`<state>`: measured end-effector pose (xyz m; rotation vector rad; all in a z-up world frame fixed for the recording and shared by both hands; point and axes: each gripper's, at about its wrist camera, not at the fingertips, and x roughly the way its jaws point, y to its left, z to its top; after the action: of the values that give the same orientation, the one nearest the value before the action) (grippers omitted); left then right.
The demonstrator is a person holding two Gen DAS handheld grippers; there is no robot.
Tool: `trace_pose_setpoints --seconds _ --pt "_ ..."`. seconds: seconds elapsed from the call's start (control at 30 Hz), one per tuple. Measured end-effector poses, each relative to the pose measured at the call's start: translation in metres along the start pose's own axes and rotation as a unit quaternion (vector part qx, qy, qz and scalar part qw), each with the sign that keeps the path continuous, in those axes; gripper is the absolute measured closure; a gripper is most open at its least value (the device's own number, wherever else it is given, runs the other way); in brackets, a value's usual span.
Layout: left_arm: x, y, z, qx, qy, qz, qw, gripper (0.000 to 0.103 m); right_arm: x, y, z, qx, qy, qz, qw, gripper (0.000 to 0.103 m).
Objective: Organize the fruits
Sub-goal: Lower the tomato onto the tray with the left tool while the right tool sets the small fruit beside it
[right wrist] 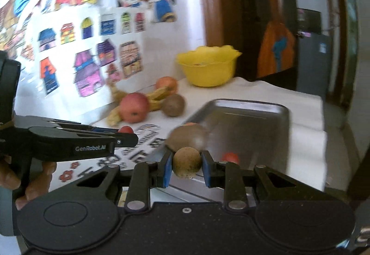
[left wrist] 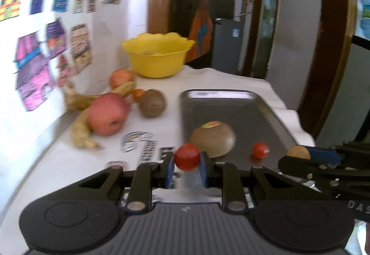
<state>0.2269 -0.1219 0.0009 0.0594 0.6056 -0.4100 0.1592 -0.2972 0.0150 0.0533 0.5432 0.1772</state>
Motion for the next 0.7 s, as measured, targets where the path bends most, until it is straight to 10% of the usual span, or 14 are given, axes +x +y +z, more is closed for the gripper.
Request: trace_pose_setpoints --seconds 0.7 --pt "0.047 -0.056 -0.005 0.034 0.034 -0.018 0.9987 0.078 0.011 -0.055 -0.022 0.049 0.022 -0.033 0.998 0.074"
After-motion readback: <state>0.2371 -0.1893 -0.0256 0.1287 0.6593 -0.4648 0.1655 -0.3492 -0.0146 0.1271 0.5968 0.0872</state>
